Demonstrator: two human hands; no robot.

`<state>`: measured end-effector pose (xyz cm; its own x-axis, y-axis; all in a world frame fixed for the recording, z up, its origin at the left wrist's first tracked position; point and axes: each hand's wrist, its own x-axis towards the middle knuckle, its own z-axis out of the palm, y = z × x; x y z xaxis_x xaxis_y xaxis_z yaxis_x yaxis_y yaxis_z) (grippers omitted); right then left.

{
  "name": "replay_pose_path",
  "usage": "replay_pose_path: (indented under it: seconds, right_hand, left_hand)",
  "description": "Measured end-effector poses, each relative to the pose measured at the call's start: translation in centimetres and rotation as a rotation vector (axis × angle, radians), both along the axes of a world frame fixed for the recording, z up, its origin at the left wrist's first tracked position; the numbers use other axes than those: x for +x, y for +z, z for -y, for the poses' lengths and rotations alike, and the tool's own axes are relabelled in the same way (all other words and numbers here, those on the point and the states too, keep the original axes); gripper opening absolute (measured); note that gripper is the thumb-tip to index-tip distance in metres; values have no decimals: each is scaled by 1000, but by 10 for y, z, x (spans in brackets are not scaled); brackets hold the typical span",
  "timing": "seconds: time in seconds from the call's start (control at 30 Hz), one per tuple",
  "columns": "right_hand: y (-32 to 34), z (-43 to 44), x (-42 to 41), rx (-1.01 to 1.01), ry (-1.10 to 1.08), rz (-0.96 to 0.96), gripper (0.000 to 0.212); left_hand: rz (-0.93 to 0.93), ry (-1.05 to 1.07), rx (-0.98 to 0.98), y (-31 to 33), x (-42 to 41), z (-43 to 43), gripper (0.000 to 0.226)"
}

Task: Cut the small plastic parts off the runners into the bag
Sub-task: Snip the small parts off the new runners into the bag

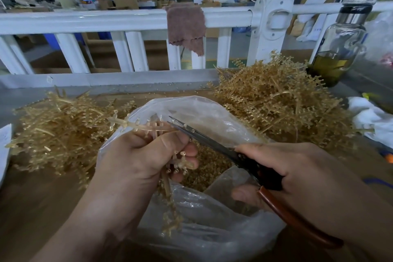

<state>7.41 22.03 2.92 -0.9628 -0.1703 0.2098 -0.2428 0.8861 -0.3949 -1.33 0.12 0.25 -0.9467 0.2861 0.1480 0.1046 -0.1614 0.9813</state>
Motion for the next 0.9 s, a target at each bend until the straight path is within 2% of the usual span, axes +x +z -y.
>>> replay_pose_path:
  seconds: [0.9]
  right_hand:
    - [-1, -3, 0, -7, 48, -83, 56]
  left_hand:
    - [-25, -38, 15, 1, 0, 1, 23]
